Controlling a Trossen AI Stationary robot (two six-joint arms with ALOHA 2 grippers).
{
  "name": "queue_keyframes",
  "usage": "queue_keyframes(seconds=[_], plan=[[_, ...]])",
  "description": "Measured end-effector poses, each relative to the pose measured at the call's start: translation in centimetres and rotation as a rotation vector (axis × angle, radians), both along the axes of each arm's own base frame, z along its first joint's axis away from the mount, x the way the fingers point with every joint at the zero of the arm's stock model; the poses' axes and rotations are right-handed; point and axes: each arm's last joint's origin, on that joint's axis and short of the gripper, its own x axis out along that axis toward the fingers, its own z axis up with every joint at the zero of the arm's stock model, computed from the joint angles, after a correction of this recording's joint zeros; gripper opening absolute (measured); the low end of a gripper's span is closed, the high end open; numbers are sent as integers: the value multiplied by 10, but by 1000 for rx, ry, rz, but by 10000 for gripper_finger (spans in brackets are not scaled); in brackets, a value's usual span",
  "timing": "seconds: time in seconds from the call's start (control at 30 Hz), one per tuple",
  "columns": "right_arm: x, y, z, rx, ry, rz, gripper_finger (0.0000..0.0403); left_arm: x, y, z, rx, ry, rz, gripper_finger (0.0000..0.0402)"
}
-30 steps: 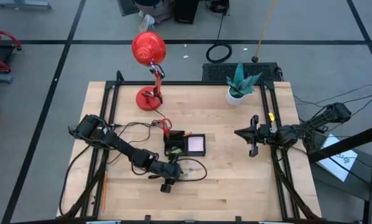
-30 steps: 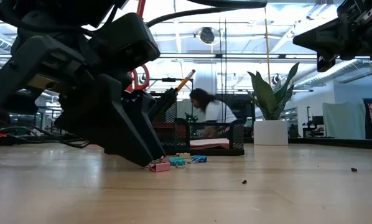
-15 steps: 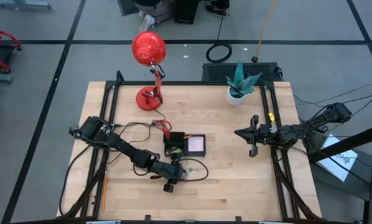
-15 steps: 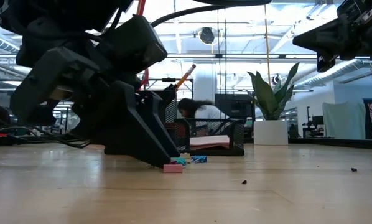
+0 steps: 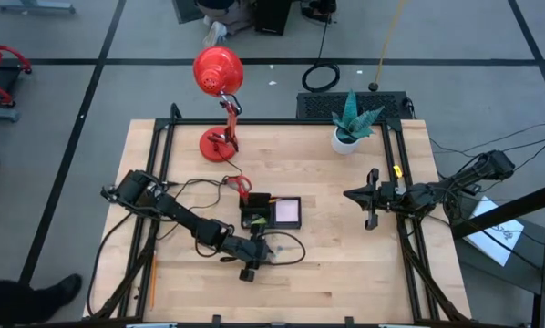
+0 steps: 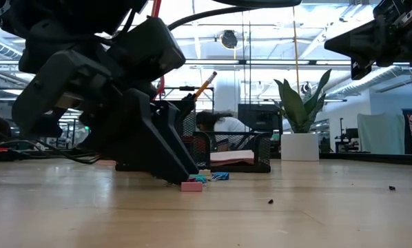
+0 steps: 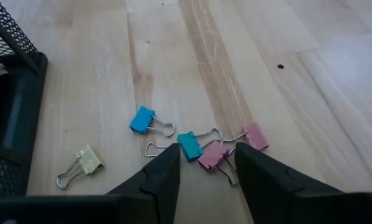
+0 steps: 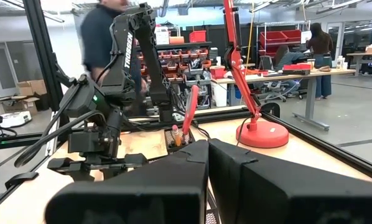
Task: Pick and place office supplies into organizer
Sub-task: Put the pink binder clip into the black desk organizer
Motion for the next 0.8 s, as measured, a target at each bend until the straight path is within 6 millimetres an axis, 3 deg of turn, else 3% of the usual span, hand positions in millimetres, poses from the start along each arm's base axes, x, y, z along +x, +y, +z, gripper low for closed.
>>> queue_keyframes(seconds=[0.33,0.8], plan=[[0,0,0,-1,0,0,0,1,-1,0,-27,-8,-3,65],[0,0,0,-1,0,0,0,1,-3,5,-17,-43,-54,3]])
